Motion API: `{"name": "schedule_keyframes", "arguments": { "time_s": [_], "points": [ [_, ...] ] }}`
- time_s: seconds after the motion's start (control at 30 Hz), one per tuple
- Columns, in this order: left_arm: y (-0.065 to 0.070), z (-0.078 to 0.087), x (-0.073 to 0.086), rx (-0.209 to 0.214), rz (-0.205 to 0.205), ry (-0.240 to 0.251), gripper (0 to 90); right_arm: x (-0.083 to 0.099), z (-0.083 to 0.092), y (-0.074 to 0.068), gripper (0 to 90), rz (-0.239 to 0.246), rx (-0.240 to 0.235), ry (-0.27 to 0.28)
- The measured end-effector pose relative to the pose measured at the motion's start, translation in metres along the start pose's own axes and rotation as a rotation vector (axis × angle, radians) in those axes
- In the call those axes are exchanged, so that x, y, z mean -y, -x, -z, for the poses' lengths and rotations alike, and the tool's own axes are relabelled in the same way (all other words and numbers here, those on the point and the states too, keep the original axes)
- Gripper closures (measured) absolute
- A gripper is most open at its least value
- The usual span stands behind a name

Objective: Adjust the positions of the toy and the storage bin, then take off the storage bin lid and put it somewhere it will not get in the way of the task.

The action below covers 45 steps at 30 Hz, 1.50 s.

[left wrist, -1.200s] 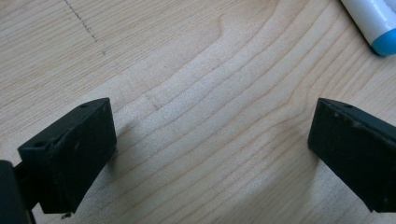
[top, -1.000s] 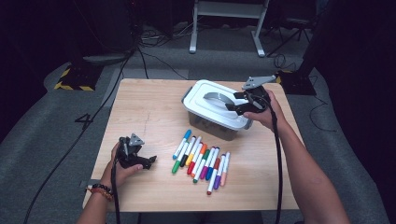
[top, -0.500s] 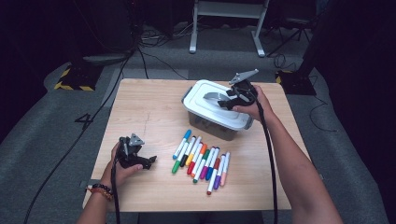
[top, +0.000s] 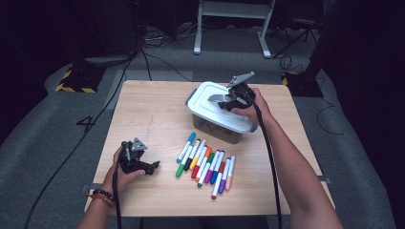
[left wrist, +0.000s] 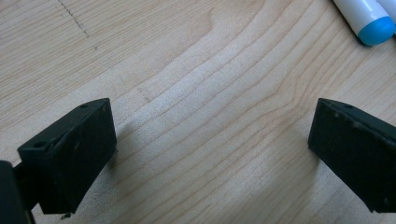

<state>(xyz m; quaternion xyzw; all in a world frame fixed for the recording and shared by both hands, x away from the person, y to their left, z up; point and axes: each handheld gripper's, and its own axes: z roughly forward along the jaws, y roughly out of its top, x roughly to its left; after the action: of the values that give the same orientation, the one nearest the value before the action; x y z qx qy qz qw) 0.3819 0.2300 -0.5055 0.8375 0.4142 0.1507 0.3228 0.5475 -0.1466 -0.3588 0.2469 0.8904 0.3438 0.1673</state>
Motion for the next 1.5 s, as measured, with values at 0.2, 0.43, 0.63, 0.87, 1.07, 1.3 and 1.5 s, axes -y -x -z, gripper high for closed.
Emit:
{"name": "schedule_keyframes", "arguments": {
  "time_s": [0.2, 0.43, 0.63, 0.87, 1.07, 1.3, 1.5],
  "points": [
    [0.000, 0.000, 0.000, 0.003, -0.003, 0.000, 1.2, 0.000, 0.000, 0.006, 63.5, 0.007, -0.022, 0.003],
    [0.000, 0.000, 0.000, 0.002, -0.004, 0.000, 1.4, -0.002, 0.001, 0.004, 65.7, 0.008, -0.022, 0.016],
    [0.001, 0.001, 0.001, 0.004, -0.011, 0.000, 1.5, -0.002, 0.012, 0.006, 66.7, -0.003, -0.007, 0.060],
    [0.002, 0.002, 0.002, 0.006, -0.011, 0.001, 1.7, 0.003, 0.032, 0.012, 66.7, -0.034, 0.031, 0.096],
    [0.003, 0.002, 0.002, 0.008, -0.009, 0.000, 1.7, 0.013, 0.053, 0.016, 66.8, -0.054, 0.068, 0.107],
    [0.003, 0.002, 0.003, 0.008, -0.016, -0.002, 1.7, 0.036, 0.099, 0.025, 66.8, -0.085, 0.152, 0.135],
    [0.003, 0.003, 0.003, 0.006, -0.018, 0.003, 1.7, 0.059, 0.132, 0.034, 66.8, -0.126, 0.224, 0.141]
  ]
}}
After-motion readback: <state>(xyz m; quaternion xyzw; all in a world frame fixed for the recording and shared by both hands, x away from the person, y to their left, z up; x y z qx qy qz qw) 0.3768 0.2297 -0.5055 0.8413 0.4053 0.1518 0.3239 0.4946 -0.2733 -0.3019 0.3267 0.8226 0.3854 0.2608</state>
